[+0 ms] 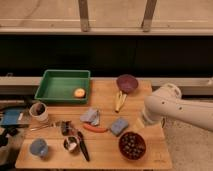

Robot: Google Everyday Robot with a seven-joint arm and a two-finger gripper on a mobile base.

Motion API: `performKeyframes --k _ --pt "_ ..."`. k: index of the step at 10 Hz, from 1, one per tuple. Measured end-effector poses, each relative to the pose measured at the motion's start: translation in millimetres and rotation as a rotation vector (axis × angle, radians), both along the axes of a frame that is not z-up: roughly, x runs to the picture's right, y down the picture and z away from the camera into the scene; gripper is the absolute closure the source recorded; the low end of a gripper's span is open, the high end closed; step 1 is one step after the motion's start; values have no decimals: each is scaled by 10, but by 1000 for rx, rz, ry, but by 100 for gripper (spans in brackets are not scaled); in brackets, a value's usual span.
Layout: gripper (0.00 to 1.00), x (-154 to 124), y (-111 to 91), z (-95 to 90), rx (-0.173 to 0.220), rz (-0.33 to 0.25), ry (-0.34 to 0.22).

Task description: Place grapes in purple bowl

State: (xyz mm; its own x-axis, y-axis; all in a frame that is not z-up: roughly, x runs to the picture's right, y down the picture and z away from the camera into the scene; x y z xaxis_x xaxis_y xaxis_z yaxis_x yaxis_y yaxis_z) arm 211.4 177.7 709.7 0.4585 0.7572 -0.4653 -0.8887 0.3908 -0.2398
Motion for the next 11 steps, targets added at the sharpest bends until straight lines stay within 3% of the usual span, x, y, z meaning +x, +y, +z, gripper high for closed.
performKeyframes --k 3,7,11 --pt "20 -2 -8 8 0 0 0" --pt "20 -264 241 137 -75 -67 -2" --pt "20 -438 433 65 -120 -98 -12"
